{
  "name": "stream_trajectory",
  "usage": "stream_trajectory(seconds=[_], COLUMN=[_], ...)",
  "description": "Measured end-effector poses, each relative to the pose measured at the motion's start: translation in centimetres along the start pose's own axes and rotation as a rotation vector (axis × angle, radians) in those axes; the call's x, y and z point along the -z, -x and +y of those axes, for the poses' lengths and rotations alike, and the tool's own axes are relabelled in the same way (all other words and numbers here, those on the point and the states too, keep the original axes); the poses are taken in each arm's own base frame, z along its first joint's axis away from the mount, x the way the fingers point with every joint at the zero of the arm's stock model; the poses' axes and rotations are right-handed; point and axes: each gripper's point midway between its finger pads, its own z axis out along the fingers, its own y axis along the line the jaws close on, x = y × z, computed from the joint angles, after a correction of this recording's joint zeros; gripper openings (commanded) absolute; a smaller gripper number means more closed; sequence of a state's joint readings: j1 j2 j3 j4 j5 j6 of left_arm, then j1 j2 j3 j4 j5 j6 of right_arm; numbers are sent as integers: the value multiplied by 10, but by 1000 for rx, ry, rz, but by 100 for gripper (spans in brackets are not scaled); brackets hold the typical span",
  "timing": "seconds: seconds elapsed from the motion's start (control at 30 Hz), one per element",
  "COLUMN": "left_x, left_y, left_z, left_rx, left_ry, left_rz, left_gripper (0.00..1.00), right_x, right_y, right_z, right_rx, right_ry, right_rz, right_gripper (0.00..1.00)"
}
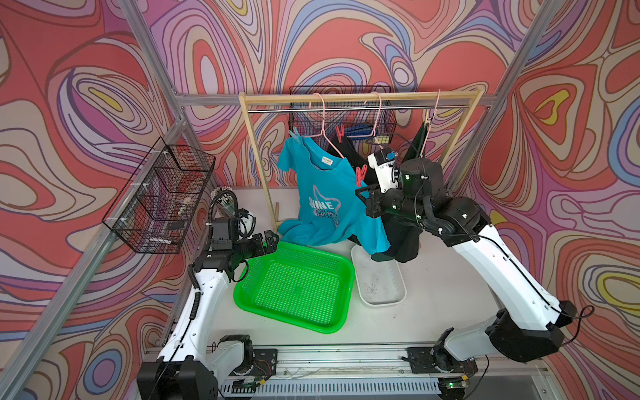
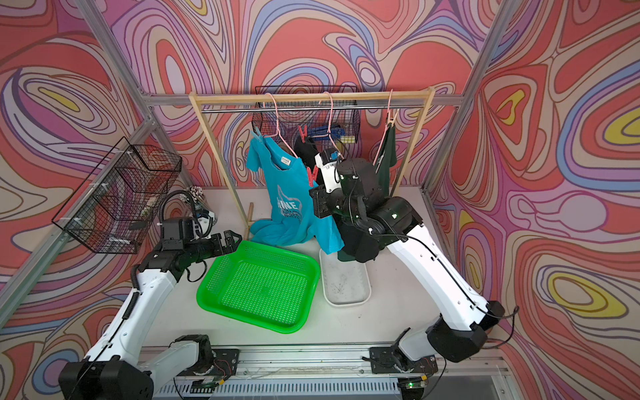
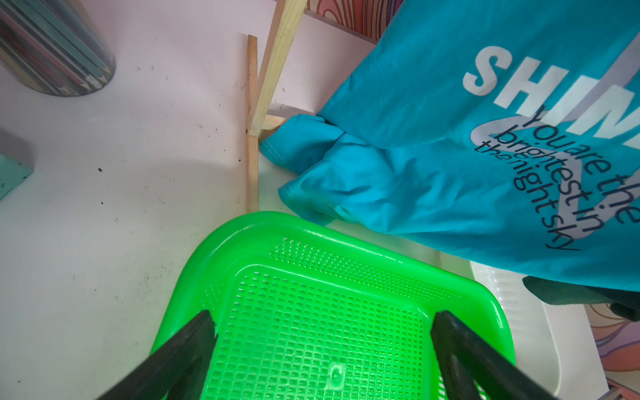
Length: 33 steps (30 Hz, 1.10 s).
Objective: Remove the clothespins securing t-shirts to the hanger
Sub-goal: Pick up the hanger from the clothes rail.
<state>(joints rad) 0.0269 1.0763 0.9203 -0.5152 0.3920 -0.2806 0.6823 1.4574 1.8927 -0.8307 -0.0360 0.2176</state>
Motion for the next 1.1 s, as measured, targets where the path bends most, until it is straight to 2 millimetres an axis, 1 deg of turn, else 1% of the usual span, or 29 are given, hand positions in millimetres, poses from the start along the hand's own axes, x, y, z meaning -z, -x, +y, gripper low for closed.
stream_trajectory(seconds=[0.17,0.37,0.6,0.83,0.97,1.1], left_x=[0,0,0,-2,-2,-2], left_y=[-2,-3,-3,-4,-4,-4], left_z=[1,1,1,2,2,2], left_rx=[3,5,5,7,7,8], left_ry=[2,3,4,5,6,8], left_rz=[9,12,13,18,19,21], left_gripper=[100,100,100,100,100,100], right_x=[2,5,8,17,34,50], right_y=[17,35,50,53,54,50], right_z=[8,13,18,25,30,31], right_rx=[6,9,8,3,7,10], right_ry=[36,57,80,118,145,157], right_rz=[-52,-121,-183,-195,-212,-218], right_gripper=[0,0,0,0,0,0])
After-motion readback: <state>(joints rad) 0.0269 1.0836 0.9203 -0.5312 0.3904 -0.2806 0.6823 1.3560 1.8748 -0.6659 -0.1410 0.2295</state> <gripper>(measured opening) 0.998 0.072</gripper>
